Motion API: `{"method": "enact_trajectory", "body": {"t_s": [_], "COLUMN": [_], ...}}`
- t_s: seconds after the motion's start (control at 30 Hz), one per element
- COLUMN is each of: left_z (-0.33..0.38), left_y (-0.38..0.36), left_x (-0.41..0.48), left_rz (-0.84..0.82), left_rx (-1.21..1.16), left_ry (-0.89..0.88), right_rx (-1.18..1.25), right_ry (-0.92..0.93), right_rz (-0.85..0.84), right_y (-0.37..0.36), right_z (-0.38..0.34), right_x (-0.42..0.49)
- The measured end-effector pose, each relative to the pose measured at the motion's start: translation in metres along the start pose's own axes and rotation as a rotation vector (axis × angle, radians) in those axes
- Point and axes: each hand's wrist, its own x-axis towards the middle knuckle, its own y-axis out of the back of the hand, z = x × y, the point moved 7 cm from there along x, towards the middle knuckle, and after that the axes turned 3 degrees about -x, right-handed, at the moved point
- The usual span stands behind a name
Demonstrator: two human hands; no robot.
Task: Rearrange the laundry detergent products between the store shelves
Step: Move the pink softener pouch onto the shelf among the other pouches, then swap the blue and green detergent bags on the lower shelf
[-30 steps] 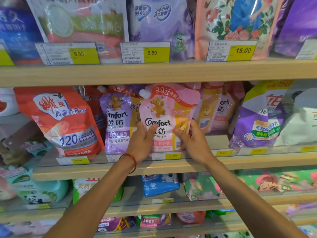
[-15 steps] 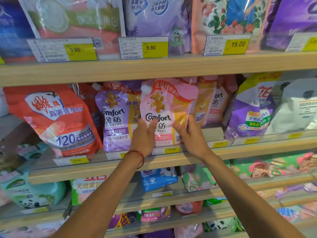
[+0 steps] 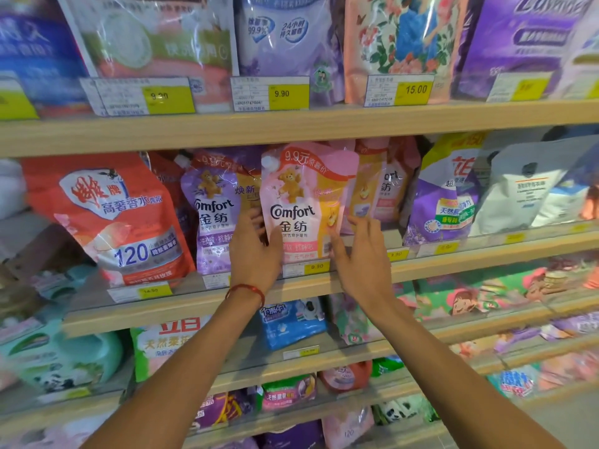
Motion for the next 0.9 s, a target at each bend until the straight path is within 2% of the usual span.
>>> {"method": "enact_trajectory", "body": {"t_s": [0.17, 0.4, 0.57, 0.67, 0.9], "left_z": [0.024, 0.042, 0.044, 0.042, 0.018], "left_y": [0.022, 0.049, 0.071, 0.086, 0.137], "left_x": [-0.04, -0.125, -0.183, -0.208, -0.231], "left_rz": [-0.077, -0.145, -0.237, -0.267, -0.316], "left_rx": [0.33, 1.021, 1.173, 1.207, 1.255], "left_ry": [-0.23, -0.412, -0.437, -0.422, -0.382], "right_rx": [-0.147, -0.203, -0.213, -0.214, -0.212], "right_ry": [0.151, 0.296, 0.332, 0.341, 0.361], "right_rz": [0.033, -0.091, -0.169, -0.233, -0.262], "right_y": [0.021, 0.04, 0.046, 0.043, 0.023], "right_z": [-0.018, -0.029, -0.038, -0.047, -0.082], "right_x": [-0.032, -0.09, -0.134, -0.161, -0.206]}}
